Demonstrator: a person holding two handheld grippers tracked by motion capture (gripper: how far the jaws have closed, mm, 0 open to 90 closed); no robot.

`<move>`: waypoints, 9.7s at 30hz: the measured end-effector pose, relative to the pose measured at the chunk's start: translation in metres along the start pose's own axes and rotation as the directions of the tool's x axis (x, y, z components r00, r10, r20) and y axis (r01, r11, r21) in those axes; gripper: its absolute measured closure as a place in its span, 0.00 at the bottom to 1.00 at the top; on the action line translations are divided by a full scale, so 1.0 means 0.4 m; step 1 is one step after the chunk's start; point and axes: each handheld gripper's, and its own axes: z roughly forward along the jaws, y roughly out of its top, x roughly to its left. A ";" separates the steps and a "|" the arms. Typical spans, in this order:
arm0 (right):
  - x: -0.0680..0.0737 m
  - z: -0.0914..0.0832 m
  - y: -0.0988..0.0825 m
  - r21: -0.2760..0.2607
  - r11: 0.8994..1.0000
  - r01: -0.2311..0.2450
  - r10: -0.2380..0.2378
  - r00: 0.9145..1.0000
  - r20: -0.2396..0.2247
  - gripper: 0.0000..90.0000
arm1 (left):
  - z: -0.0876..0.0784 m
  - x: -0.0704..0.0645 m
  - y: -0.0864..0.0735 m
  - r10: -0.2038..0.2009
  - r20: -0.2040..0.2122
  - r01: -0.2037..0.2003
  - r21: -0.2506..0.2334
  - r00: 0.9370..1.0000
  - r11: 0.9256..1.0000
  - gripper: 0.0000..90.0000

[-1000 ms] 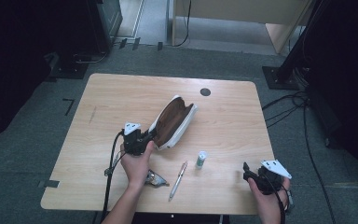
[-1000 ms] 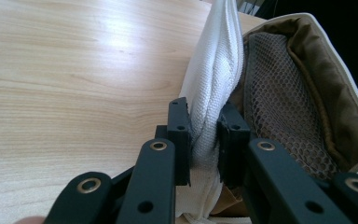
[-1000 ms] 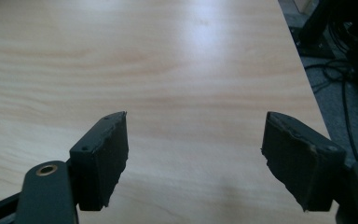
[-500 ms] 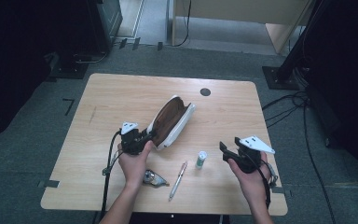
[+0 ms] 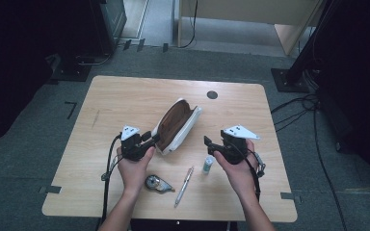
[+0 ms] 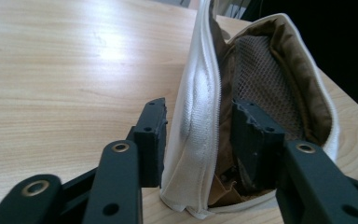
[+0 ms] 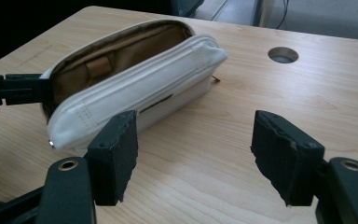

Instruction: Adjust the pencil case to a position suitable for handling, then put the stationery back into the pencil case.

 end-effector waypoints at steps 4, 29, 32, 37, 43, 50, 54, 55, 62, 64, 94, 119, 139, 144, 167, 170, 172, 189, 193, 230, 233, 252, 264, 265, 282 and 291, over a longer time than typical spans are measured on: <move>0.016 0.019 0.014 0.008 1.000 0.004 -0.004 1.000 -0.005 0.33 | -0.020 0.007 0.003 0.026 0.006 -0.026 -0.013 1.000 1.000 0.57; -0.017 0.150 0.105 0.138 0.989 -0.048 0.049 0.999 -0.003 0.25 | -0.143 0.152 -0.068 0.096 -0.142 -0.092 0.034 0.985 0.995 0.14; -0.030 0.167 0.116 0.160 0.984 -0.073 0.077 0.997 -0.013 0.25 | -0.155 0.182 -0.097 0.107 -0.169 -0.098 0.057 0.980 0.994 0.12; -0.035 0.191 0.133 0.188 0.977 -0.103 0.110 0.993 -0.028 0.22 | -0.169 0.217 -0.121 0.145 -0.230 -0.127 0.093 0.962 0.988 0.11; -0.018 0.231 0.152 0.244 0.963 -0.118 0.132 0.990 -0.043 0.16 | -0.167 0.220 -0.131 0.209 -0.273 -0.176 0.141 0.939 0.974 0.11; 0.001 0.293 0.162 0.330 0.933 -0.144 0.151 0.989 0.005 0.14 | -0.152 0.215 -0.137 0.236 -0.285 -0.185 0.197 0.929 0.963 0.11; 0.002 0.319 0.164 0.393 0.907 -0.155 0.168 0.986 0.002 0.16 | -0.147 0.211 -0.139 0.248 -0.289 -0.193 0.207 0.925 0.959 0.11; 0.003 0.324 0.164 0.408 0.901 -0.149 0.163 0.987 0.001 0.19 | -0.146 0.212 -0.139 0.248 -0.288 -0.193 0.208 0.925 0.959 0.11; -0.007 0.328 0.170 0.413 0.895 -0.166 0.189 0.982 -0.014 0.62 | -0.146 0.213 -0.139 0.243 -0.283 -0.188 0.207 0.928 0.960 0.14; -0.010 0.327 0.172 0.398 0.902 -0.165 0.183 0.983 -0.007 0.74 | -0.146 0.213 -0.139 0.245 -0.282 -0.190 0.208 0.928 0.960 0.15; 0.023 0.305 0.232 0.217 0.975 0.041 -0.024 0.996 -0.083 0.51 | -0.137 0.215 -0.138 0.246 -0.243 -0.187 0.242 0.938 0.952 0.15; 0.053 0.031 0.150 0.078 0.986 0.148 -0.131 0.972 -0.193 0.44 | -0.126 0.214 -0.137 0.255 -0.238 -0.185 0.280 0.937 0.942 0.15; 0.016 -0.058 -0.073 0.112 0.986 0.121 -0.097 0.975 -0.198 0.47 | -0.125 0.213 -0.137 0.254 -0.238 -0.184 0.282 0.937 0.942 0.15; 0.009 -0.054 -0.104 0.124 0.985 0.118 -0.095 0.979 -0.182 0.50 | -0.125 0.214 -0.137 0.255 -0.238 -0.184 0.283 0.937 0.941 0.15; 0.018 -0.036 -0.137 0.130 0.974 0.188 -0.169 0.975 -0.142 0.74 | -0.125 0.213 -0.137 0.254 -0.238 -0.184 0.282 0.937 0.942 0.15; 0.018 -0.042 -0.131 0.119 0.976 0.185 -0.167 0.976 -0.143 0.74 | -0.125 0.213 -0.137 0.254 -0.238 -0.184 0.282 0.937 0.942 0.15; 0.021 -0.048 -0.121 0.106 0.977 0.183 -0.167 0.975 -0.145 0.74 | -0.125 0.213 -0.137 0.254 -0.238 -0.184 0.283 0.937 0.941 0.15; 0.053 -0.068 -0.007 0.041 0.980 0.193 -0.184 0.968 -0.172 0.74 | -0.124 0.213 -0.136 0.257 -0.238 -0.186 0.284 0.937 0.941 0.15; 0.066 -0.063 0.026 0.025 0.979 0.202 -0.194 0.964 -0.181 0.74 | -0.124 0.213 -0.136 0.257 -0.238 -0.185 0.286 0.937 0.940 0.15; 0.099 0.162 0.079 0.108 0.950 0.293 -0.266 0.939 -0.216 0.74 | -0.122 0.212 -0.136 0.257 -0.240 -0.186 0.283 0.936 0.941 0.15; 0.095 0.171 0.071 0.140 0.946 0.292 -0.258 0.941 -0.221 0.74 | -0.122 0.212 -0.136 0.259 -0.240 -0.187 0.283 0.936 0.941 0.15; 0.081 0.188 0.046 0.173 0.943 0.284 -0.242 0.943 -0.229 0.71 | -0.122 0.211 -0.136 0.257 -0.239 -0.186 0.283 0.936 0.941 0.15; 0.081 0.194 0.052 0.149 0.950 0.274 -0.241 0.948 -0.207 0.75 | -0.122 0.211 -0.136 0.256 -0.239 -0.185 0.283 0.937 0.941 0.15; 0.079 0.197 0.052 0.145 0.950 0.278 -0.245 0.947 -0.208 0.75 | -0.122 0.211 -0.136 0.256 -0.239 -0.185 0.282 0.937 0.941 0.15; 0.080 0.243 0.058 0.130 0.961 0.244 -0.216 0.956 -0.201 0.78 | -0.122 0.211 -0.136 0.257 -0.238 -0.186 0.284 0.937 0.941 0.15; 0.089 0.194 0.066 0.080 0.965 0.250 -0.229 0.952 -0.204 0.78 | -0.122 0.212 -0.136 0.261 -0.237 -0.190 0.284 0.936 0.940 0.15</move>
